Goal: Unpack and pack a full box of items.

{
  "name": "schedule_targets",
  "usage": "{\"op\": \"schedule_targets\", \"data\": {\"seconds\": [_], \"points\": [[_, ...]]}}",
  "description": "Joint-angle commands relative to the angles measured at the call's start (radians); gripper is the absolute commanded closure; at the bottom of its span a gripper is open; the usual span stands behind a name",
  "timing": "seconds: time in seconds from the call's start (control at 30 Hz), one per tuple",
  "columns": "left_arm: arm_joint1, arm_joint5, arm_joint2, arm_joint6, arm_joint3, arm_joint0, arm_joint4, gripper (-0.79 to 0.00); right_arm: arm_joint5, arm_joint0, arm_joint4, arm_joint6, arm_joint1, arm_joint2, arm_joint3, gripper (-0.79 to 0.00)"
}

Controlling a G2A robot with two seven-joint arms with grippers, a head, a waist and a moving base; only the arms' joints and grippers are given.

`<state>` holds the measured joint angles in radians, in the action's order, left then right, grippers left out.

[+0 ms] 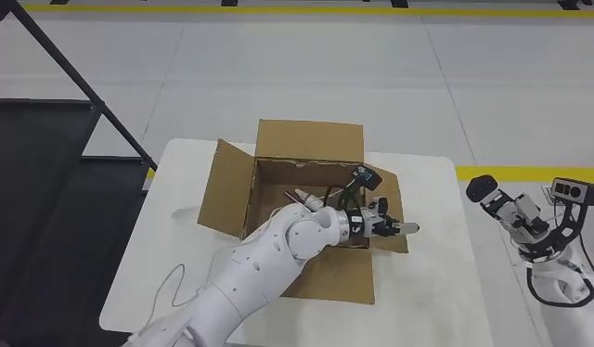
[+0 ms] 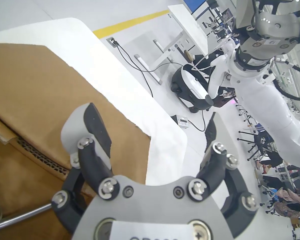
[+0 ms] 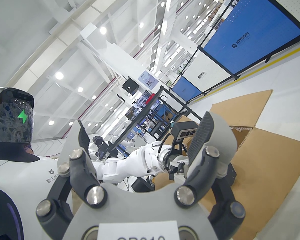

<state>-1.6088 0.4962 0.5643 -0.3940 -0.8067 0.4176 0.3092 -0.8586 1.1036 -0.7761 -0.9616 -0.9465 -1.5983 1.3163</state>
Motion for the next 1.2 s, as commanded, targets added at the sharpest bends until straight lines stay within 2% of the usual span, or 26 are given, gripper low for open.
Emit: {"op": "schedule_targets", "data": {"seconds": [0.0, 0.33, 0.57, 0.67, 0.8, 0.97, 1.03, 1.13, 1.17], "points": [[-0.008, 0.002, -0.001, -0.004, 0.015, -0.005, -0.002, -0.785, 0.0, -0.001, 0.0, 0.0, 0.002, 0.003, -0.001, -0.785], [-0.032, 0.049, 0.02, -0.001, 0.05, -0.012, -0.014, -0.785, -0.022, -0.006, -0.047, 0.022, 0.009, 0.006, -0.03, -0.785], [-0.015, 0.089, 0.072, 0.028, 0.006, -0.002, 0.023, -0.785, -0.036, -0.015, -0.024, 0.036, 0.013, 0.006, -0.03, -0.785], [0.007, 0.094, 0.116, 0.044, -0.044, 0.019, 0.048, -0.785, -0.052, -0.032, 0.008, 0.052, 0.014, 0.009, -0.036, -0.785], [0.05, 0.092, 0.201, 0.043, -0.142, 0.076, 0.091, -0.785, -0.094, -0.068, 0.088, 0.138, 0.007, 0.011, -0.079, -0.785], [0.122, 0.072, 0.365, 0.014, -0.344, 0.216, 0.136, -0.785, -0.064, -0.09, 0.146, 0.193, -0.001, 0.037, -0.059, -0.785], [0.154, 0.051, 0.457, -0.025, -0.477, 0.302, 0.14, -0.785, -0.064, -0.09, 0.146, 0.193, -0.001, 0.037, -0.059, -0.785], [0.182, 0.042, 0.54, -0.068, -0.62, 0.395, 0.144, -0.785, -0.064, -0.09, 0.146, 0.193, -0.001, 0.037, -0.059, -0.785], [0.182, 0.042, 0.54, -0.068, -0.62, 0.395, 0.144, -0.785, -0.064, -0.09, 0.146, 0.193, -0.001, 0.037, -0.059, -0.785]]}}
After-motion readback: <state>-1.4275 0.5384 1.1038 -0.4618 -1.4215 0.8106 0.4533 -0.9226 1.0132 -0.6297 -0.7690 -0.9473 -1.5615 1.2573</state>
